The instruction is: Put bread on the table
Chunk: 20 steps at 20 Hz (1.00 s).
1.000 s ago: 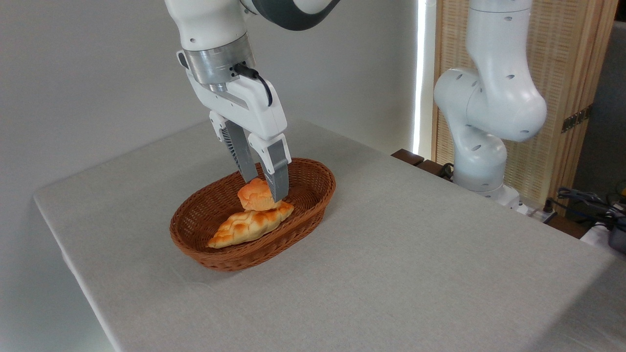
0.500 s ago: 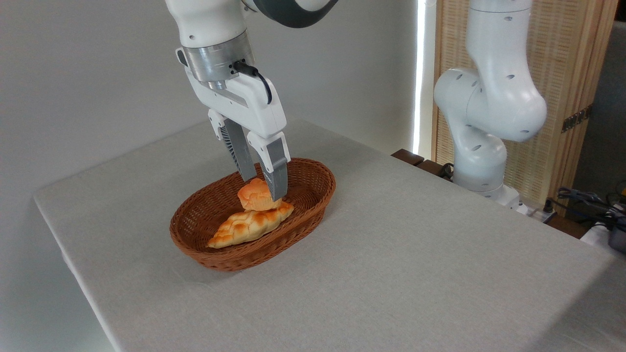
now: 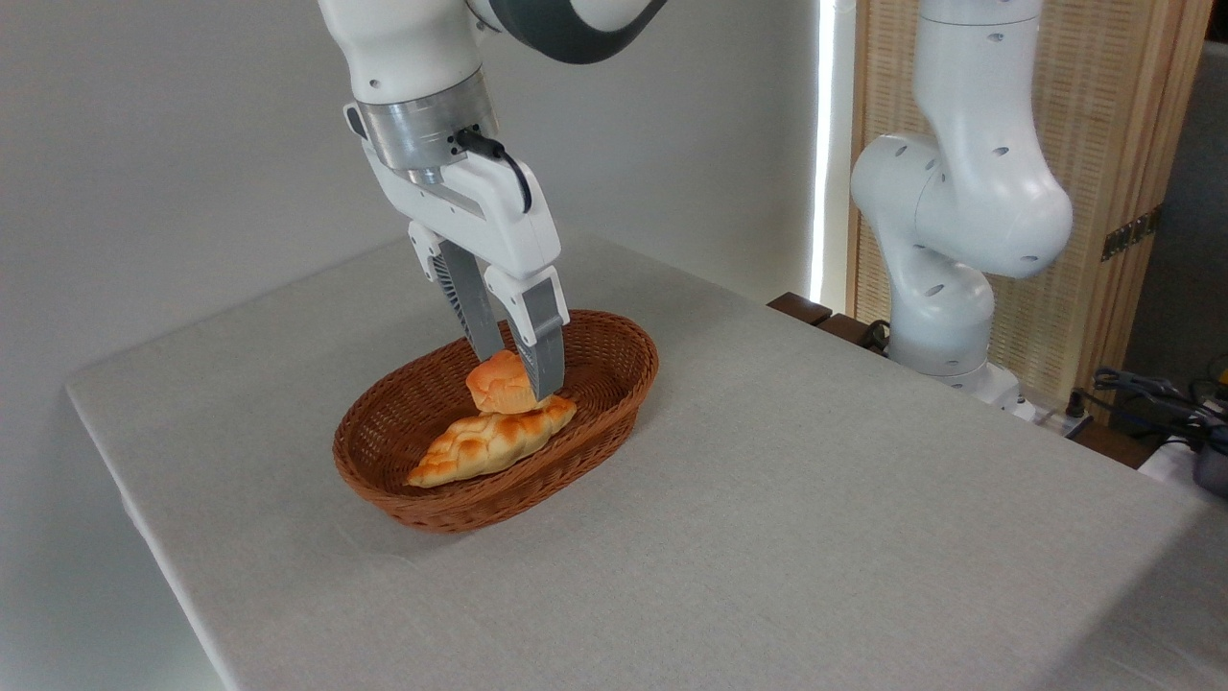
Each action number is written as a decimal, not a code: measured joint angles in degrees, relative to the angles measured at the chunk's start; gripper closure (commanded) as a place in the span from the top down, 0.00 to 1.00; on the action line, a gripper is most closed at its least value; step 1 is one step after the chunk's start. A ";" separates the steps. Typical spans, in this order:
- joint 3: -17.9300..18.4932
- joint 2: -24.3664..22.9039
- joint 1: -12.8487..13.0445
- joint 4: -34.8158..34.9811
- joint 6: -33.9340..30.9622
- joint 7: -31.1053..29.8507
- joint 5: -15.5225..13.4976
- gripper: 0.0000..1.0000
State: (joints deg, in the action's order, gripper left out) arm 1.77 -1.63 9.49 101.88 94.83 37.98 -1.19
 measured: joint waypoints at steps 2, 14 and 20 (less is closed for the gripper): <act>-0.38 0.31 0.06 0.00 0.00 0.01 -0.56 1.00; -3.78 2.36 4.88 3.72 3.05 -0.03 -6.04 1.00; -3.78 2.58 6.56 7.23 4.04 0.00 -6.03 1.00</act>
State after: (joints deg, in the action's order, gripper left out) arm -2.01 0.96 16.05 109.11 98.87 37.98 -7.23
